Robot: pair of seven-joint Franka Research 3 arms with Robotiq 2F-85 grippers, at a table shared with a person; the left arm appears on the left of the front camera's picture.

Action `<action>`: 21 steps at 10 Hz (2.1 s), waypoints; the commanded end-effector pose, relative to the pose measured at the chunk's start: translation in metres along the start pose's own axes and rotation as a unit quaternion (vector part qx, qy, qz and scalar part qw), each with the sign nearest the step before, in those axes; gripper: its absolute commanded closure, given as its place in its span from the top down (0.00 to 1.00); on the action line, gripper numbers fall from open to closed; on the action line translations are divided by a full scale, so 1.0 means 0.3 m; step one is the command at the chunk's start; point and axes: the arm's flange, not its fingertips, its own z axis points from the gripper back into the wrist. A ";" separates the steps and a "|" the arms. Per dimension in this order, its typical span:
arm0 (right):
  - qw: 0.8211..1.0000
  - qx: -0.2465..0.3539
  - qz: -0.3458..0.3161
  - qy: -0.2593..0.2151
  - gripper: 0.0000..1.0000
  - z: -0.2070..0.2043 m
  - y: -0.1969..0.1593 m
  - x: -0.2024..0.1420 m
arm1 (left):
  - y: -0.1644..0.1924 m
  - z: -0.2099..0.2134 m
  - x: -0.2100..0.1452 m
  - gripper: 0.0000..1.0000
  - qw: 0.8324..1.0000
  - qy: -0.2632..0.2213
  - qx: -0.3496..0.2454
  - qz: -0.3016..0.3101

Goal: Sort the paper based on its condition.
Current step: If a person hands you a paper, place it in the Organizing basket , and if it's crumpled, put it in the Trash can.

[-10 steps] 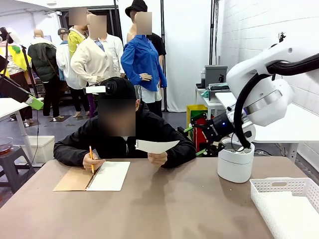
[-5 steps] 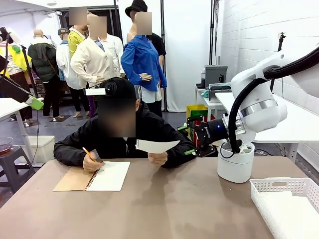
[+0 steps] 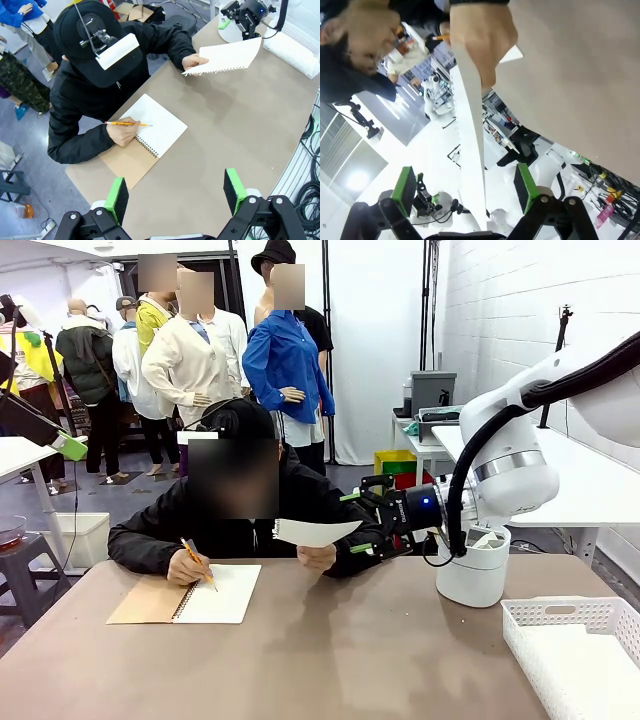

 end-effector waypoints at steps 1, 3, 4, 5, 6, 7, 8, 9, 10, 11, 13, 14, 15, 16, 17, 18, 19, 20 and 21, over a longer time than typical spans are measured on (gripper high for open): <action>1.000 0.008 0.012 0.019 1.00 -0.047 -0.005 0.006 | 0.003 -0.001 -0.003 1.00 1.000 -0.002 0.002 0.001; 0.999 0.009 0.009 0.033 1.00 -0.084 -0.021 0.007 | 0.003 -0.001 -0.003 1.00 1.000 -0.002 0.002 0.001; 0.999 0.009 0.007 0.041 1.00 -0.098 -0.029 0.011 | 0.003 -0.001 -0.003 1.00 1.000 -0.002 0.002 0.001; 0.999 0.010 0.014 0.044 1.00 -0.112 -0.039 0.011 | 0.003 -0.001 -0.003 1.00 1.000 -0.002 0.002 0.001; 0.998 0.016 0.028 0.045 0.81 -0.111 -0.046 0.016 | 0.003 -0.001 -0.003 1.00 1.000 -0.002 0.002 0.001; 0.999 0.019 0.025 0.044 0.61 -0.111 -0.051 0.024 | 0.003 -0.001 -0.003 1.00 1.000 -0.002 0.002 0.001; 0.999 0.020 0.023 0.042 0.41 -0.111 -0.053 0.025 | 0.003 -0.001 -0.003 1.00 1.000 -0.002 0.002 0.001; 0.999 0.023 0.021 0.041 0.22 -0.112 -0.049 0.027 | 0.003 -0.001 -0.003 1.00 1.000 -0.002 0.002 0.001; 0.999 0.022 0.020 0.040 0.02 -0.110 -0.047 0.028 | 0.003 -0.001 -0.003 1.00 1.000 -0.002 0.002 0.001; 0.999 0.022 0.020 0.039 0.00 -0.111 -0.048 0.029 | 0.003 -0.001 -0.003 1.00 1.000 -0.002 0.002 0.001; 0.999 0.021 0.021 0.039 0.00 -0.106 -0.045 0.029 | 0.003 -0.001 -0.003 1.00 1.000 -0.002 0.002 0.001; 0.999 0.020 0.022 0.040 0.00 -0.106 -0.044 0.025 | 0.003 -0.001 -0.003 1.00 1.000 -0.002 0.002 0.001; 0.998 0.021 0.027 0.047 0.00 -0.107 -0.043 0.019 | 0.003 -0.001 -0.003 1.00 1.000 -0.002 0.002 0.001; 0.998 0.023 0.031 0.052 0.00 -0.109 -0.040 0.011 | 0.003 -0.001 -0.003 1.00 1.000 -0.002 0.002 0.001; 0.997 0.024 0.035 0.059 0.00 -0.105 -0.038 0.004 | 0.003 -0.001 -0.003 1.00 1.000 -0.002 0.002 0.001; 0.997 0.025 0.036 0.062 0.00 -0.098 -0.037 -0.007 | 0.003 -0.001 -0.003 1.00 1.000 -0.002 0.002 0.001; 0.997 0.025 0.041 0.065 0.00 -0.092 -0.036 -0.008 | 0.003 -0.001 -0.003 1.00 1.000 -0.002 0.002 0.001; 0.997 0.028 0.045 0.060 0.00 -0.088 -0.035 -0.012 | 0.003 -0.001 -0.003 1.00 1.000 -0.002 0.002 0.001; 0.997 0.028 0.047 0.059 0.00 -0.082 -0.031 -0.012 | 0.003 -0.001 -0.003 1.00 1.000 -0.002 0.002 0.001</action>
